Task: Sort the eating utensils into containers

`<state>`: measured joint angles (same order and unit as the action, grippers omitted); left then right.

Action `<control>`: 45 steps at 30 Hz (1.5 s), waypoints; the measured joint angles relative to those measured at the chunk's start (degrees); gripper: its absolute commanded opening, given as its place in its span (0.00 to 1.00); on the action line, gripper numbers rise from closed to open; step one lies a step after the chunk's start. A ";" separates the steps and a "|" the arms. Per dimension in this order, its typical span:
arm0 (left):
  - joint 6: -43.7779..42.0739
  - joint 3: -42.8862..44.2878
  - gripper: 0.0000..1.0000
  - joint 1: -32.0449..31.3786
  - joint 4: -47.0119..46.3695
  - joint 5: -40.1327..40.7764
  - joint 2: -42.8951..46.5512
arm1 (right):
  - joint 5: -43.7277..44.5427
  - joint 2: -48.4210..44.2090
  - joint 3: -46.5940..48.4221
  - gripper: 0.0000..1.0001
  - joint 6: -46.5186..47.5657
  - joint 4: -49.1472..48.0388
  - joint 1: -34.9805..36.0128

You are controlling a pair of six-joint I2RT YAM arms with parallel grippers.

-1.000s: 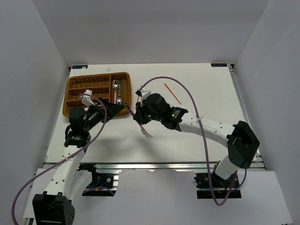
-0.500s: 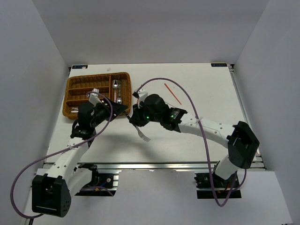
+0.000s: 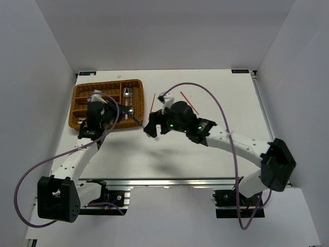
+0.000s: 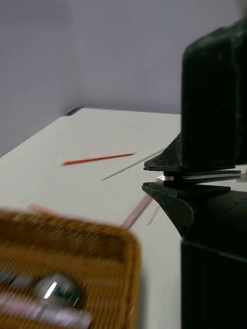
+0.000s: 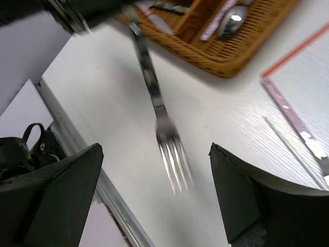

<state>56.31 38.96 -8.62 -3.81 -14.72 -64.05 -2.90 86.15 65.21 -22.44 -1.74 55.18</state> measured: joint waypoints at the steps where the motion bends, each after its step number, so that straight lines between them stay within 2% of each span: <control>1: 0.81 1.05 0.00 1.33 1.14 2.95 -0.26 | 0.26 -2.25 -1.97 0.89 -0.39 -0.31 -1.09; 6: 7.43 3.32 0.00 14.36 3.67 16.04 -2.51 | 1.77 -12.76 -9.94 0.89 -1.18 -1.03 -6.51; 9: 10.03 8.09 0.00 20.63 4.24 20.48 -9.53 | 2.10 -17.09 -12.50 0.89 -0.66 -0.42 -8.17; 15: 12.74 19.45 0.00 29.11 -0.57 20.31 -27.76 | 3.43 -24.87 -17.20 0.89 0.94 1.86 -10.93; 18: 13.07 23.06 0.05 31.47 -1.66 19.28 -34.36 | 3.87 -27.21 -18.73 0.89 1.79 2.10 -11.91; 21: 13.16 25.46 0.13 32.28 -2.86 17.88 -39.10 | 4.02 -27.50 -19.15 0.89 2.62 2.78 -12.35; 25: 13.25 25.68 0.32 32.13 -4.79 15.13 -41.99 | 3.96 -26.47 -19.17 0.89 3.78 3.45 -12.83; 26: 13.35 25.70 0.43 32.13 -5.40 14.34 -42.45 | 3.93 -26.03 -19.17 0.89 3.91 3.50 -12.94; 29: 13.44 26.23 0.57 32.09 -6.40 11.89 -43.95 | 3.72 -24.68 -19.17 0.90 4.24 3.48 -13.33; 30: 13.46 26.29 0.65 32.06 -6.78 11.17 -44.33 | 3.43 -24.15 -19.17 0.89 4.28 3.48 -13.40; 33: 13.07 26.29 0.75 32.06 -6.51 10.03 -44.30 | 2.67 -22.14 -19.15 0.89 4.50 3.43 -13.55; 34: 12.70 26.29 0.96 32.06 -6.43 9.73 -44.13 | 2.58 -21.44 -19.15 0.89 4.55 3.41 -13.55; 38: 10.34 26.99 0.98 32.06 -2.95 9.20 -42.40 | 2.23 -17.16 -17.94 0.90 5.11 3.76 -13.60; 45: 3.37 32.37 0.98 32.02 10.69 11.72 -34.64 | 2.12 -5.25 -10.10 0.89 8.76 5.90 -13.68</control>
<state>59.68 71.33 23.40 6.87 -3.01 -98.70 -0.78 80.90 55.11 -13.67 4.16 41.50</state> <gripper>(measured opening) 0.982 0.895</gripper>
